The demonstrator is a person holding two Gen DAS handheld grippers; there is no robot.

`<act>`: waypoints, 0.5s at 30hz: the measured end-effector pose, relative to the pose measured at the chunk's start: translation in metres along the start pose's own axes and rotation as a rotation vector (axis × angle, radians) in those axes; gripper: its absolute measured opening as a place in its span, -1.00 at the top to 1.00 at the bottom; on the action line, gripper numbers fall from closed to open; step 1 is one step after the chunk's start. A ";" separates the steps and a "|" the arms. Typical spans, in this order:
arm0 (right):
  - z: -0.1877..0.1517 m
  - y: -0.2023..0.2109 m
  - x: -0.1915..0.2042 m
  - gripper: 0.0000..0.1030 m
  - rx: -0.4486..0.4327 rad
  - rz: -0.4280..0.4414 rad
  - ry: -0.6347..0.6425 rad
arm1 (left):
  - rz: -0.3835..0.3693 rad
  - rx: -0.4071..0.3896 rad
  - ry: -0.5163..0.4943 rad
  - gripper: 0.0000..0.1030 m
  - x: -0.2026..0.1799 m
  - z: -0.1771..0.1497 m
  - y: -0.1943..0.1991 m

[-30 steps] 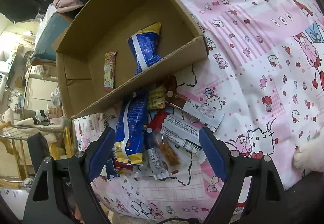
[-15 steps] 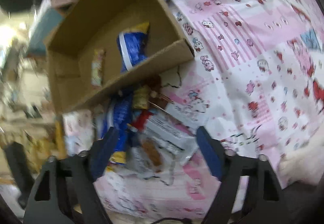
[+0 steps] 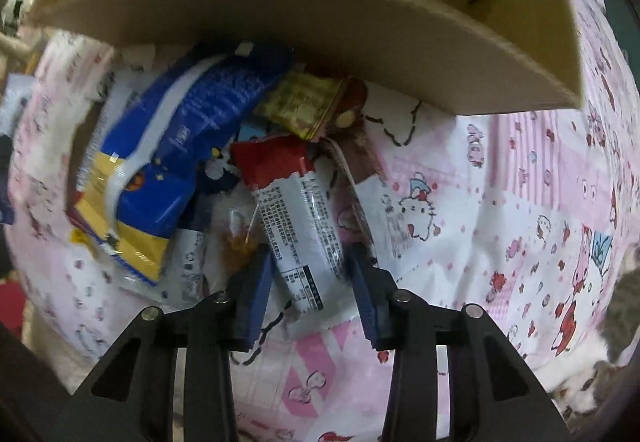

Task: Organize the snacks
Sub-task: 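Grasp a white bar with the left tool while the right tool grasps a red-white bar, then carry both bars into the box and open both tools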

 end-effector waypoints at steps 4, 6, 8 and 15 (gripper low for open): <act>0.001 -0.002 0.006 0.35 -0.013 -0.001 0.035 | -0.019 0.002 -0.017 0.73 -0.008 -0.004 0.003; -0.002 0.000 0.007 0.36 -0.018 0.034 0.012 | -0.008 -0.012 -0.028 0.73 -0.010 -0.003 0.004; -0.004 0.007 0.009 0.36 -0.036 0.087 -0.027 | -0.004 -0.018 -0.021 0.73 -0.008 -0.002 0.005; -0.018 0.053 0.018 0.36 -0.130 0.200 -0.099 | 0.018 -0.033 0.024 0.73 0.010 0.001 0.008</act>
Point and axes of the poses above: each gripper's, at about its wrist camera, not at the fingertips, and y roughly against the way its jaws point, x to its left, z to its top, the point moved 10 cm from there along -y, roughly the way its jaws point, and after that the axes turned 8 degrees about z, right-handed, at the moved point
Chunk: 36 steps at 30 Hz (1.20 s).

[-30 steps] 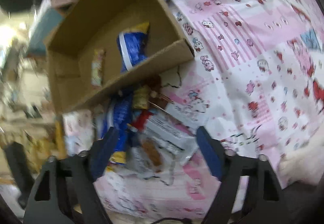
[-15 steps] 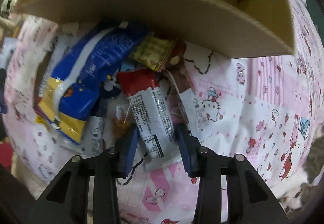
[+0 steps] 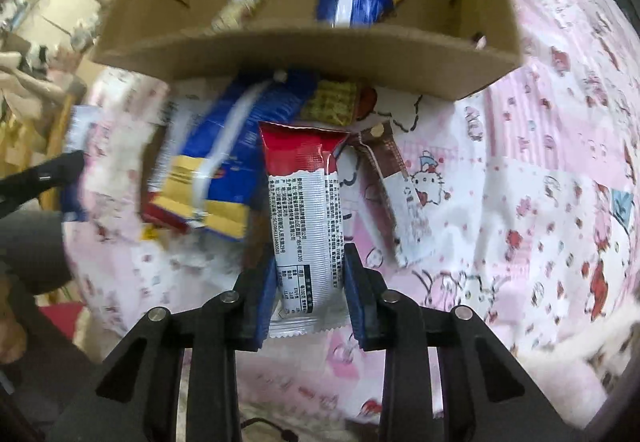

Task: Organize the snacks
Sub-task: 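Carry both bars into the box and open both tools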

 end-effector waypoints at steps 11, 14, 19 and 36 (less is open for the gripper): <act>0.018 0.098 0.013 0.36 -0.354 0.208 -0.061 | 0.017 -0.155 0.022 0.73 0.004 0.022 0.034; 0.024 0.119 0.009 0.36 -0.459 0.282 -0.090 | 0.018 -0.212 0.007 0.73 0.000 0.029 0.048; 0.042 0.141 -0.002 0.36 -0.551 0.337 -0.108 | 0.023 -0.274 -0.001 0.73 -0.003 0.044 0.067; 0.108 0.137 -0.011 0.36 -0.577 0.323 -0.097 | 0.046 -0.353 -0.094 0.73 -0.046 0.111 0.084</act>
Point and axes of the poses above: each gripper's, at about its wrist camera, not at the fingertips, and y roughly against the way its jaws point, x to its left, z to its top, the point moved 10 cm from there along -y, roughly the way its jaws point, and after that the axes turned 8 degrees about z, right-handed, at the moved point
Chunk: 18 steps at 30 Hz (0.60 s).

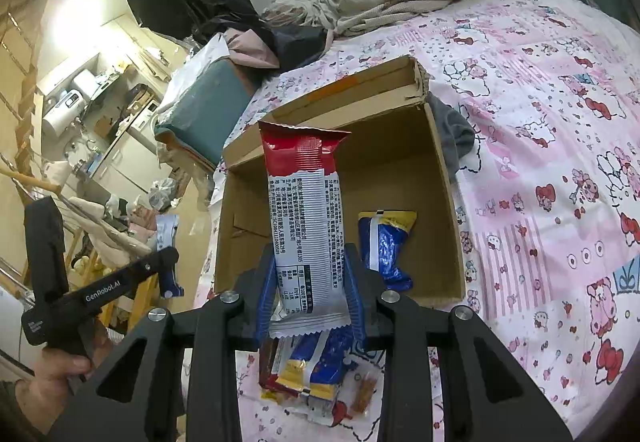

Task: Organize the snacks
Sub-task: 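Carry both bars into the box and open both tools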

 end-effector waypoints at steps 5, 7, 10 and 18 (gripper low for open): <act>0.010 -0.011 -0.008 0.36 0.006 -0.015 -0.007 | -0.002 -0.007 -0.033 0.73 -0.013 0.018 -0.015; 0.013 -0.018 -0.013 0.36 0.014 -0.020 -0.019 | -0.003 -0.014 -0.048 0.73 -0.018 0.022 -0.021; 0.018 -0.031 -0.020 0.36 0.032 -0.034 -0.021 | 0.011 -0.021 -0.079 0.73 -0.025 0.023 -0.038; 0.013 -0.067 -0.041 0.36 0.096 -0.083 -0.042 | -0.001 0.016 -0.075 0.73 -0.035 0.014 -0.080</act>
Point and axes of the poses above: each gripper's, at about its wrist camera, not at the fingertips, and y roughly against the way its jaws point, x to its left, z to its top, the point moved 10 cm from there along -y, roughly the way its jaws point, and after that the axes turned 8 degrees about z, right-handed, at the moved point
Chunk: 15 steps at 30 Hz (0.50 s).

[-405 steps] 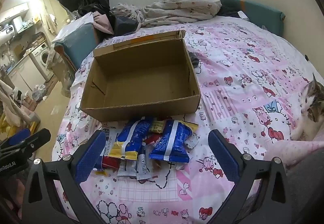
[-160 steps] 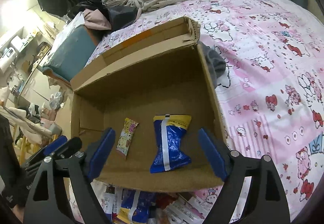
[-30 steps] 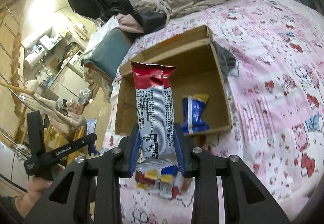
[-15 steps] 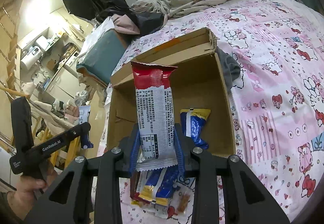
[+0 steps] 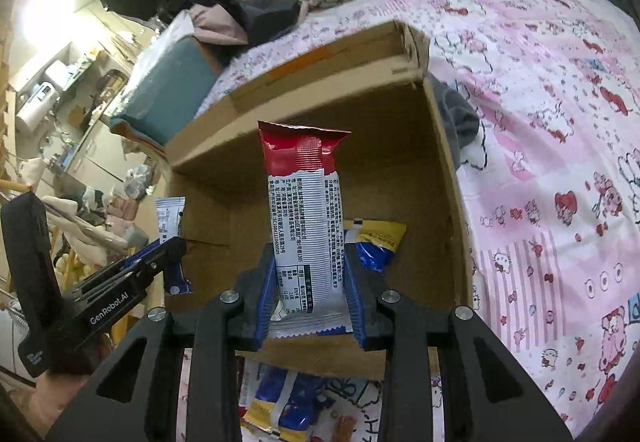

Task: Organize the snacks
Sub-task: 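Carry both bars into the box and open both tools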

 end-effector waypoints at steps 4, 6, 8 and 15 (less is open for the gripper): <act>-0.008 -0.011 -0.006 0.35 0.032 -0.023 -0.011 | 0.005 0.002 -0.015 0.71 0.001 -0.002 -0.008; -0.013 -0.016 -0.010 0.35 0.061 -0.029 -0.025 | -0.011 0.041 -0.015 0.71 -0.001 -0.007 -0.014; -0.016 -0.018 -0.011 0.35 0.073 -0.032 -0.032 | -0.014 0.060 -0.013 0.70 -0.002 -0.009 -0.017; -0.021 -0.023 -0.015 0.34 0.096 -0.038 -0.047 | -0.007 0.058 -0.026 0.70 -0.007 -0.011 -0.017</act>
Point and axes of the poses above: each gripper's, at about its wrist camera, not at the fingertips, and y roughly against the way its jaws point, x to its left, z to its top, the point moved 10 cm from there along -y, roughly the way its jaws point, and after that the axes turned 8 degrees about z, right-handed, at the moved point
